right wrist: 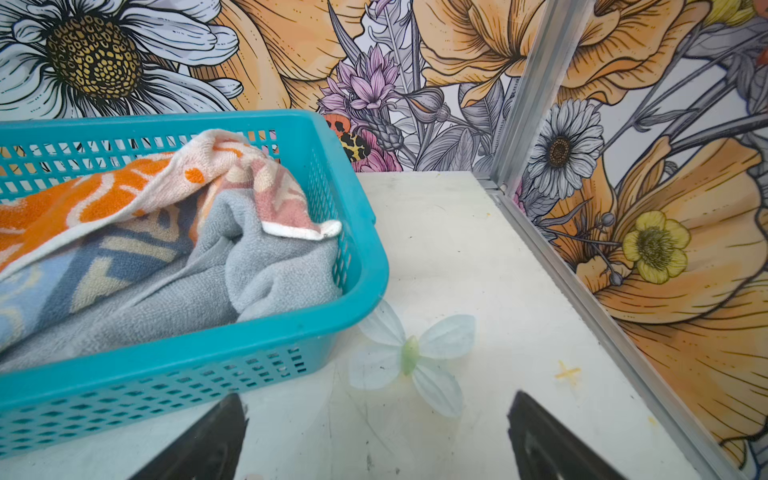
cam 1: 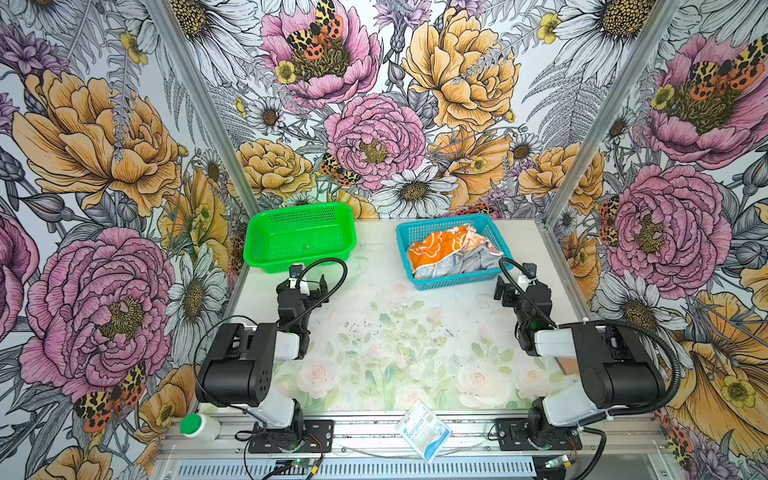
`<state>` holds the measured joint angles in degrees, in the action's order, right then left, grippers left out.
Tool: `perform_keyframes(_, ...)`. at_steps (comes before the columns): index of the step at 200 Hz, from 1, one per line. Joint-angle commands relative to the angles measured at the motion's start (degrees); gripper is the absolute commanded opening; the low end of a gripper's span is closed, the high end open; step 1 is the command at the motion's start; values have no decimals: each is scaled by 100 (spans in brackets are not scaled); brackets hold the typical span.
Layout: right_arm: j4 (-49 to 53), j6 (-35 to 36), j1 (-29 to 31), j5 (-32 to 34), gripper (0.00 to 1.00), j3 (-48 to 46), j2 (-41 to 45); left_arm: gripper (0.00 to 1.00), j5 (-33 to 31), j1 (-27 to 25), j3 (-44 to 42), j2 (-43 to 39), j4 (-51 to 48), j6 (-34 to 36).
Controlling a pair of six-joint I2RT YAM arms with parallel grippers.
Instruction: Fold and stack the towels
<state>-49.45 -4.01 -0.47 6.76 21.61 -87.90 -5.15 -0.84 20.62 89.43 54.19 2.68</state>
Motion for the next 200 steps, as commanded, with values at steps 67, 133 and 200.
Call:
perform_keyframes(67,-83,-124,-113,-210,100,72,-17,99,-184,56,97,-49,-18,-164)
perform_keyframes(133,-55,-106,-127,-316,100,82,-21,99,-30,116,100,-56,-36,-206)
perform_keyframes(200,-287,174,-67,-864,100,-266,522,99,-275,-94,-426,-670,490,12)
